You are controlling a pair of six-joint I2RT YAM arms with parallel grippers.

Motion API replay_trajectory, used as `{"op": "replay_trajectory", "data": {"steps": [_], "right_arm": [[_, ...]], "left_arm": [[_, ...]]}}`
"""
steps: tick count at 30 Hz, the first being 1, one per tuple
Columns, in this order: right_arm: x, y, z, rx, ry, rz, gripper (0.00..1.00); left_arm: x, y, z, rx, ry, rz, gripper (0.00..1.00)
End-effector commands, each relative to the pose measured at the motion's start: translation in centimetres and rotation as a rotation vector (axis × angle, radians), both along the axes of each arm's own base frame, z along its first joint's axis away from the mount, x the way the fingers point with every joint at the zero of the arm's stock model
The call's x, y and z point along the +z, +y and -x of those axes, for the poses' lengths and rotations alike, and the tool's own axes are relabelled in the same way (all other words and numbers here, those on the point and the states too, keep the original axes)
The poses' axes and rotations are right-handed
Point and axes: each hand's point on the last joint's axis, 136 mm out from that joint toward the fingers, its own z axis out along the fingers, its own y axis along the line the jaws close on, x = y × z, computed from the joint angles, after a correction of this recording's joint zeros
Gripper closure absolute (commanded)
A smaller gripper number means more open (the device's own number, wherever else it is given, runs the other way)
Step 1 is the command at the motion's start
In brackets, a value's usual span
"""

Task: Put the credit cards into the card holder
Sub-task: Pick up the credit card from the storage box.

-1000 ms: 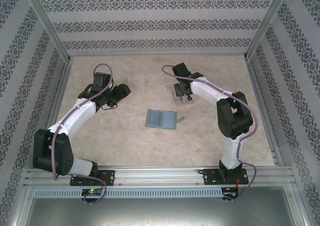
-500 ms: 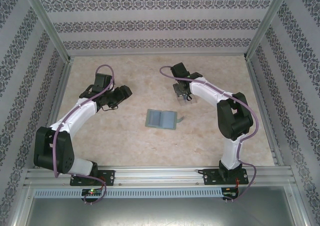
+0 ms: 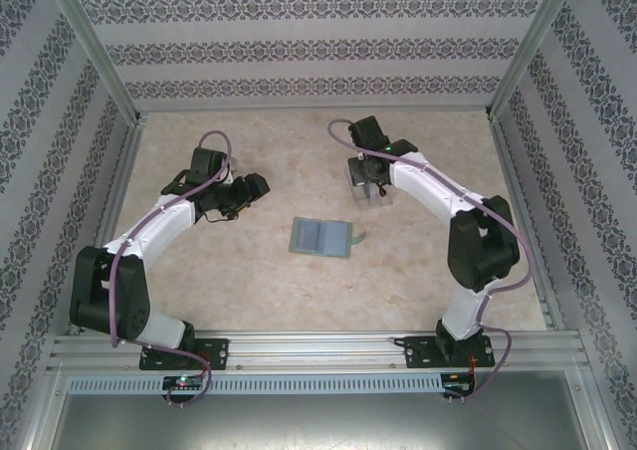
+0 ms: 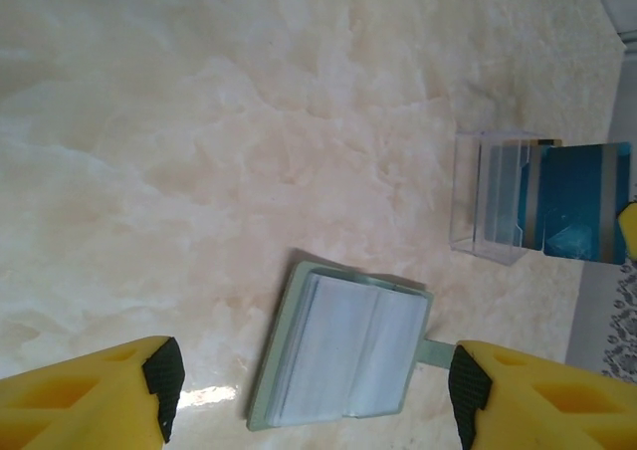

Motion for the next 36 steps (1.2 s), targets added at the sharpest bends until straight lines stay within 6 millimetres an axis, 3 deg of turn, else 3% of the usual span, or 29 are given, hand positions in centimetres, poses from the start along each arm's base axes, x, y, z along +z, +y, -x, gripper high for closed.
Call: {"op": "replay_trajectory", "data": {"steps": [1, 9, 17, 22, 28, 36], "right_arm": [[2.8, 0.6, 1.4, -0.038, -0.014, -0.167, 1.0], [3.7, 0.7, 3.1, -0.056, -0.003, -0.382, 1.0], [7.0, 2.3, 6.0, -0.104, 0.064, -0.84, 1.0], [7.3, 3.4, 7.3, -0.15, 0.136, -1.054, 1.0], [8.8, 4.6, 7.2, -0.139, 0.142, -1.207, 1.0], [9.8, 5.2, 7.3, -0.109, 0.133, -1.263, 1.0]], "left_arm": [[0.9, -1.1, 0.2, -0.068, -0.062, 0.059, 0.27], [2.1, -5.7, -0.1, -0.17, -0.091, 0.172, 0.27], [5.4, -11.0, -0.9, -0.275, -0.162, 0.413, 0.3], [7.1, -13.8, -1.7, -0.293, -0.187, 0.539, 0.33], [9.4, -15.6, -2.8, -0.276, -0.25, 0.675, 0.41], [9.5, -16.7, -3.0, -0.283, -0.228, 0.71, 0.52]]}}
